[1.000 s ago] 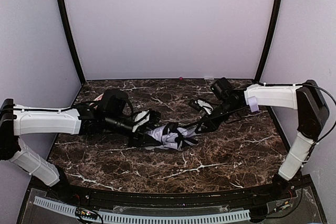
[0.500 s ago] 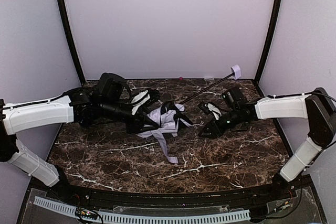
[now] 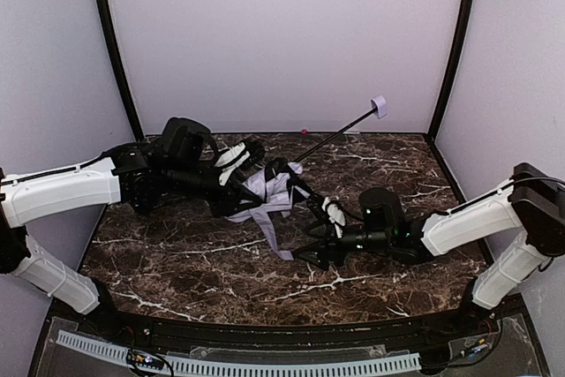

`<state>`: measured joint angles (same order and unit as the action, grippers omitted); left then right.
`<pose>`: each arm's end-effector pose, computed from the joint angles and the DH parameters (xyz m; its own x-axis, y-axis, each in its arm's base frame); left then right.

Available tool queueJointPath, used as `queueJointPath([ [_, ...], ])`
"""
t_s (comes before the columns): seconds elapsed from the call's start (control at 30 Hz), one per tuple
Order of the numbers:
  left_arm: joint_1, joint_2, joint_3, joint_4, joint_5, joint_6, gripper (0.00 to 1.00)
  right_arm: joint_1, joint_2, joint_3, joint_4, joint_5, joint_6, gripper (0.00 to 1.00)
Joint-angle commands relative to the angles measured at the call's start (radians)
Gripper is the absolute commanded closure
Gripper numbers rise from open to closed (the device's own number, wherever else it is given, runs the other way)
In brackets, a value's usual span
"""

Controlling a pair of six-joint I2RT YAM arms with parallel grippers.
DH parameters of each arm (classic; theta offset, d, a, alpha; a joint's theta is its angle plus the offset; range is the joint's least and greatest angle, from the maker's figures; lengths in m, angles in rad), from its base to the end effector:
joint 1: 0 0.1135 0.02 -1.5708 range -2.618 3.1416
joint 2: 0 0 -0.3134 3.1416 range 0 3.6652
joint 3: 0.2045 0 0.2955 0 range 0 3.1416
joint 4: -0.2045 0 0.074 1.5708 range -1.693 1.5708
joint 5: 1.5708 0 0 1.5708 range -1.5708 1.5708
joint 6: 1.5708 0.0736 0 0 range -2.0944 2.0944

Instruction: Put away the umbrella

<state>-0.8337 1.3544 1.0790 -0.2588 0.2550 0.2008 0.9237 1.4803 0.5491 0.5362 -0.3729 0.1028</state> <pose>0.2366 -0.2883 0.3247 -0.1633 0.4671 -0.8690 0.9133 0.4046 0.0458 0.1861 0.2907 0.1744 -0.3278 -0.2753 -0.9037 -0.9169 0.3231 0.2342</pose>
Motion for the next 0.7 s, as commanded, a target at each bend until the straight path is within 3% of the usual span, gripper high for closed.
queueJointPath([
  [0.0,0.004,-0.053,0.034,0.089,0.020,-0.028,1.00,0.047,0.139,0.070,0.236,0.099,0.008,0.24],
  [0.13,0.004,-0.067,0.046,0.107,0.034,-0.032,1.00,0.049,0.242,0.073,0.373,0.093,-0.002,0.21],
  [0.4,0.004,-0.095,0.058,0.117,0.022,-0.039,1.00,0.049,0.380,0.113,0.444,0.027,0.000,0.18],
  [0.67,0.004,-0.087,0.062,0.127,0.039,-0.046,1.00,0.048,0.467,0.162,0.514,0.047,-0.022,0.26],
])
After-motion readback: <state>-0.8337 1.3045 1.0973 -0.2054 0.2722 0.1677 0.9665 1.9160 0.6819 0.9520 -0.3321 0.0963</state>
